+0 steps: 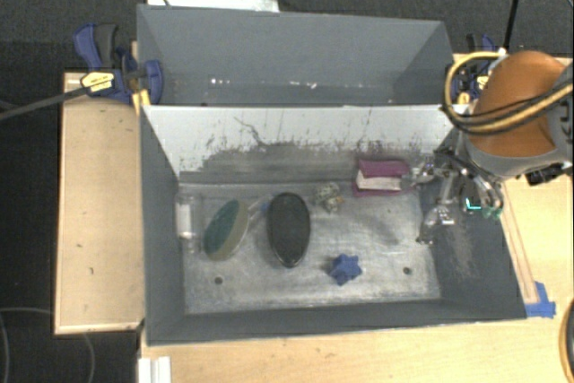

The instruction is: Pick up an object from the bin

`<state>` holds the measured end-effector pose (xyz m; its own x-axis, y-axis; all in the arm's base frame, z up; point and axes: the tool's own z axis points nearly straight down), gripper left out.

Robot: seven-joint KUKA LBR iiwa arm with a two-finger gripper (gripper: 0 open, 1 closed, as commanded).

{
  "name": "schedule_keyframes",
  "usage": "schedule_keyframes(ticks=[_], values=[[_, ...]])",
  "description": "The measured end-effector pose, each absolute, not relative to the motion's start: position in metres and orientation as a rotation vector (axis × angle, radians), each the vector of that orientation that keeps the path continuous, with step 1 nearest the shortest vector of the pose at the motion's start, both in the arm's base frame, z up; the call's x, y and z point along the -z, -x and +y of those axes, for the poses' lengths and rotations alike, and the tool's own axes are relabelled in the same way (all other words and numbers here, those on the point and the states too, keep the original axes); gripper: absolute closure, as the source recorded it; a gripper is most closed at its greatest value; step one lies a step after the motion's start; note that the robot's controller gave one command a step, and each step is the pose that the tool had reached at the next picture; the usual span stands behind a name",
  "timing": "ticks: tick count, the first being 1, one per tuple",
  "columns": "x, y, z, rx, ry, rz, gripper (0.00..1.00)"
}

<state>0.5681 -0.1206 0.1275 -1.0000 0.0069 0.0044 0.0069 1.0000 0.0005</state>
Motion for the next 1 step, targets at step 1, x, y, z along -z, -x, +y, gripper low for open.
schedule_keyframes(ticks=[1], values=[[-0.0717, -0.5527, -0.1273, -0.003, -0.866, -3.027, 0.0]])
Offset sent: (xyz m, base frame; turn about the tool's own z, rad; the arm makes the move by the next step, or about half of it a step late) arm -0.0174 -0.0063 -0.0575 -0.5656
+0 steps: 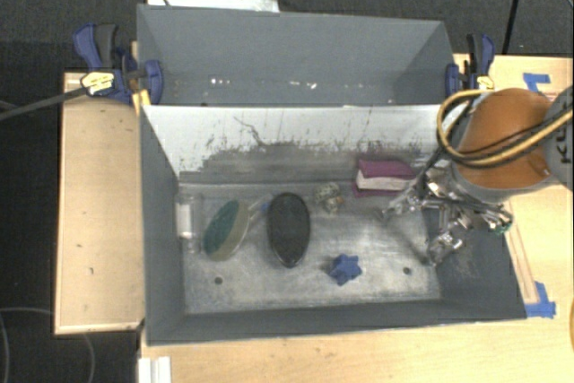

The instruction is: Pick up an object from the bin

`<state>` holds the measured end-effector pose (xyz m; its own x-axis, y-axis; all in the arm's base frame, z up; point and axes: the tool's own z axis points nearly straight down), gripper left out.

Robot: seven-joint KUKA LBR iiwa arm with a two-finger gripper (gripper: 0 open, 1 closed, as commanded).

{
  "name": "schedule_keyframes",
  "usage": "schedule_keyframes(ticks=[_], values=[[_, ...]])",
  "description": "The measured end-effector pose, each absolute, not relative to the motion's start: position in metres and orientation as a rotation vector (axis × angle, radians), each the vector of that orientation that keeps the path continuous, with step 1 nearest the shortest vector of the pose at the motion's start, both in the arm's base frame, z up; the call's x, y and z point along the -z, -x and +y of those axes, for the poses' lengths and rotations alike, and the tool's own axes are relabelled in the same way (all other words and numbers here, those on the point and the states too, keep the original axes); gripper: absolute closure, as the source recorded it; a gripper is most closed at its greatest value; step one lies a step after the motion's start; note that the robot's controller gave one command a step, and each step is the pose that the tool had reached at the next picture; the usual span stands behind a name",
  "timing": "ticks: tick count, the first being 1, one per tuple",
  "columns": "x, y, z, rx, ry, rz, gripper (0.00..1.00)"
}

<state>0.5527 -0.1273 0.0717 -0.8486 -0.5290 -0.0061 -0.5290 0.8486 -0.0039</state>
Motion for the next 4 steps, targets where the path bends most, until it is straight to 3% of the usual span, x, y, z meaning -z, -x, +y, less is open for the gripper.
schedule_keyframes(ticks=[1, 2, 3, 4], values=[[-0.159, -0.571, -0.031, 0.0, 1.097, 2.931, 0.0], [-0.158, -0.523, 0.026, -0.005, 1.67, 2.659, 0.0], [-0.082, -0.489, 0.03, -0.007, 2.246, 2.2, 0.0], [-0.083, -0.532, -0.001, 0.003, 2.331, 2.101, 0.0]])
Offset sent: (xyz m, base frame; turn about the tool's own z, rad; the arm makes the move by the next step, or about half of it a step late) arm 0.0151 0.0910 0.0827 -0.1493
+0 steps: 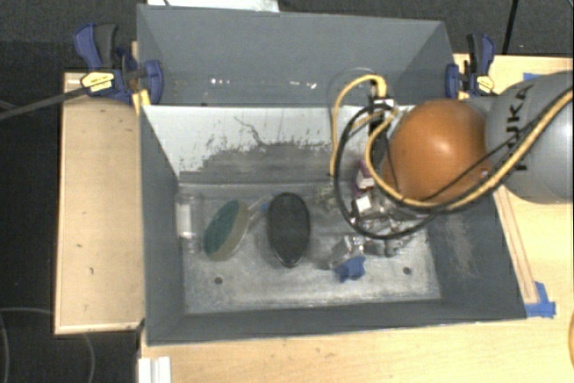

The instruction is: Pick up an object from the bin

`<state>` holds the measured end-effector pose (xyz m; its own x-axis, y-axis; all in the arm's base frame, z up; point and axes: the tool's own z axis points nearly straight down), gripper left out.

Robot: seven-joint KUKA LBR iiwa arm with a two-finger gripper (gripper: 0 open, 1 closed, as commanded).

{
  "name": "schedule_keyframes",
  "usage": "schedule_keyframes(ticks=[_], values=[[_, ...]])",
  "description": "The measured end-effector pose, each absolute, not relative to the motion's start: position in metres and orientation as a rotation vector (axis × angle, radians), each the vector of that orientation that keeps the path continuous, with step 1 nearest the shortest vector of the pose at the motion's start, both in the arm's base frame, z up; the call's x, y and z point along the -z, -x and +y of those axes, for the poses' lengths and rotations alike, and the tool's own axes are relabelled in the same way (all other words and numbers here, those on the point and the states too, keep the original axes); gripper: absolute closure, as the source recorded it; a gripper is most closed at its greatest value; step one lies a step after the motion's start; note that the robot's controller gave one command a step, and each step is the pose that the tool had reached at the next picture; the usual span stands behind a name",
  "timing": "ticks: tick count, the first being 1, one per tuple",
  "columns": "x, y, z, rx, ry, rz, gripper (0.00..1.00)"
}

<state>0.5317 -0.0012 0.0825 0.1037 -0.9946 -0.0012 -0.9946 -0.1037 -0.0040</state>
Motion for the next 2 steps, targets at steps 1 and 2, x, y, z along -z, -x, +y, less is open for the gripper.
schedule_keyframes(ticks=[1, 2], values=[[-0.083, -0.531, 0.0, 0.001, 2.331, 2.103, 1.0], [-0.203, -0.53, -0.006, 0.009, 2.349, 2.077, 1.0]])
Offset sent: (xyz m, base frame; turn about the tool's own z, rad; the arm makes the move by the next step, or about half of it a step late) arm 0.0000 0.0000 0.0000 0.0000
